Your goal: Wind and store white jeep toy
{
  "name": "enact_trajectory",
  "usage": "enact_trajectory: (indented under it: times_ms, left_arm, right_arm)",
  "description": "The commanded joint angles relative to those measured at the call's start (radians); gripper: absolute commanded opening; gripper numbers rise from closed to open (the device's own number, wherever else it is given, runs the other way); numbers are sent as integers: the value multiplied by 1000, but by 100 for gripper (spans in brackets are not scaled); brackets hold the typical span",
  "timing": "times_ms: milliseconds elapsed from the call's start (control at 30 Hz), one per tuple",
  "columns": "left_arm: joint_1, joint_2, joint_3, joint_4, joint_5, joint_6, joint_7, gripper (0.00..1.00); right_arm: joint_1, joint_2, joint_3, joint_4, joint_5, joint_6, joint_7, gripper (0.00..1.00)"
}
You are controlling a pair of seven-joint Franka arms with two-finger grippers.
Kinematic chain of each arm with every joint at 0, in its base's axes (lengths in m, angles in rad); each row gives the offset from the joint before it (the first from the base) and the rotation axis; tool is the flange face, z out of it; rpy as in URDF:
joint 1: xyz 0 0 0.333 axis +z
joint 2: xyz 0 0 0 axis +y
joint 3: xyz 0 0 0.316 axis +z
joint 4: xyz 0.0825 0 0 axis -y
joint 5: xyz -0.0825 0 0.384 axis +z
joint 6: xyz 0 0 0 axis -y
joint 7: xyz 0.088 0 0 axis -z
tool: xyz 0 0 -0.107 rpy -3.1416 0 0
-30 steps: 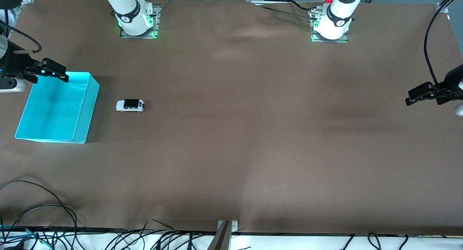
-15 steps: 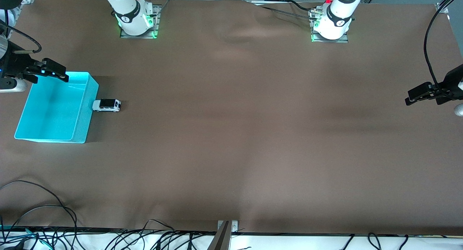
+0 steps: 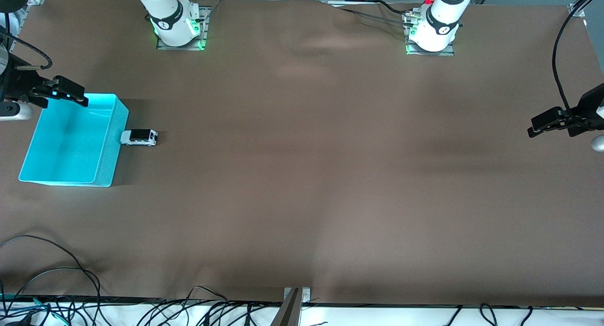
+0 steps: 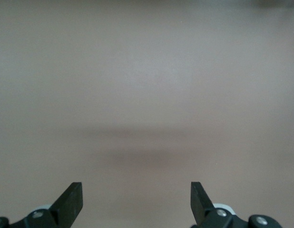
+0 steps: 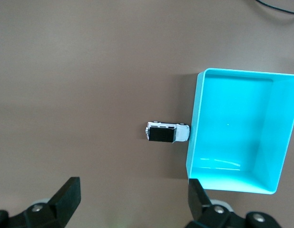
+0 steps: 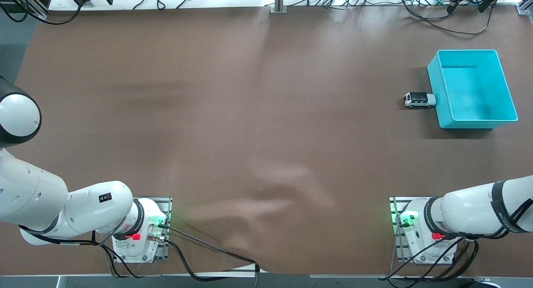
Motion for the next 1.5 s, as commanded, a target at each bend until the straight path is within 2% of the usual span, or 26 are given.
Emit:
enact_trajectory:
  times_ms: [0, 401, 501, 668, 768, 1035, 1335, 1469]
  left_arm:
    - [7, 4, -4, 27, -27, -15, 27, 100]
    - [10, 5, 4, 27, -27, -15, 27, 100]
    - [7, 4, 10, 27, -27, -15, 27, 100]
    - [-6, 1, 21, 23, -27, -20, 21, 100]
    - [-49, -5, 70, 18, -50, -21, 19, 100]
    - [-250, -38, 274, 4, -84, -23, 20, 100]
    - [-348, -62, 351, -5, -107, -26, 16, 100]
    - [-342, -61, 354, -3, -130, -32, 17, 100]
  right_arm:
    - [-2, 6, 2, 13, -14, -18, 2, 100]
    - [-4, 21, 1, -6, -14, -3, 3, 100]
    - [-4, -3, 2, -57, -14, 32, 3, 100]
    - [-4, -63, 6, -209, -14, 118, 3, 100]
    - [-4, -85, 7, -272, -14, 172, 3, 100]
    - [-6, -91, 7, -388, -14, 281, 3, 100]
    - [-10, -99, 6, -566, -13, 472, 5, 100]
    - [-18, -102, 6, -661, -13, 606, 5, 100]
